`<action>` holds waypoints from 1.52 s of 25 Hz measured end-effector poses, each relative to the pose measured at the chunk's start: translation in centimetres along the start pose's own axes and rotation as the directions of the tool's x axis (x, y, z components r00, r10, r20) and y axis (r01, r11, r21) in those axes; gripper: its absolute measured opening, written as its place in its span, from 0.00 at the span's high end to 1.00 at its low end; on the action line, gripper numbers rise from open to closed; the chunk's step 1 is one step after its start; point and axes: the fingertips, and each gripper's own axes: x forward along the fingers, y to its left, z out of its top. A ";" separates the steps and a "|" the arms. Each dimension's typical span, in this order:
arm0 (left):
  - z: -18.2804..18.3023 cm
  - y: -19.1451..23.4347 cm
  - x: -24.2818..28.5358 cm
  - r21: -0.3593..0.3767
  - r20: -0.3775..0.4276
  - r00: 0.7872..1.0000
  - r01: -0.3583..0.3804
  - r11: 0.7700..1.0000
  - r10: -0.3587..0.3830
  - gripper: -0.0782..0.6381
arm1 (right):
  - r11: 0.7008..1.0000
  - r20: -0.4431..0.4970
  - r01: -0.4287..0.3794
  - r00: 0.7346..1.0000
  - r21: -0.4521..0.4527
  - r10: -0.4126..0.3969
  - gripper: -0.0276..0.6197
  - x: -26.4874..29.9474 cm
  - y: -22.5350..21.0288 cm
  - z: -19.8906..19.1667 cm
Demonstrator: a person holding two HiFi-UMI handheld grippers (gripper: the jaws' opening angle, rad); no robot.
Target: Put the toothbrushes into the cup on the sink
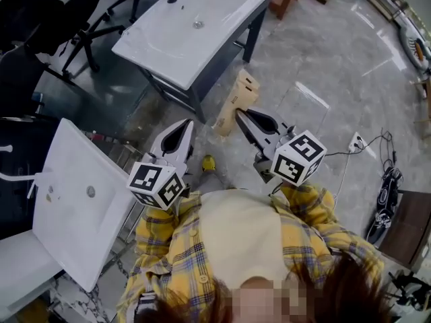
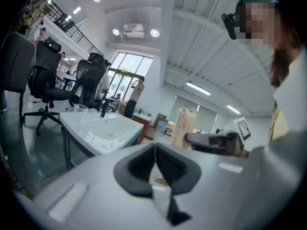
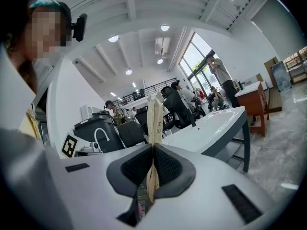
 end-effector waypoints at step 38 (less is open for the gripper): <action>8.9 15.9 12.8 -0.023 0.035 0.993 -0.110 0.994 0.111 0.88 | 0.983 -0.099 -0.182 0.979 -0.012 0.180 0.93 22.6 -10.6 7.8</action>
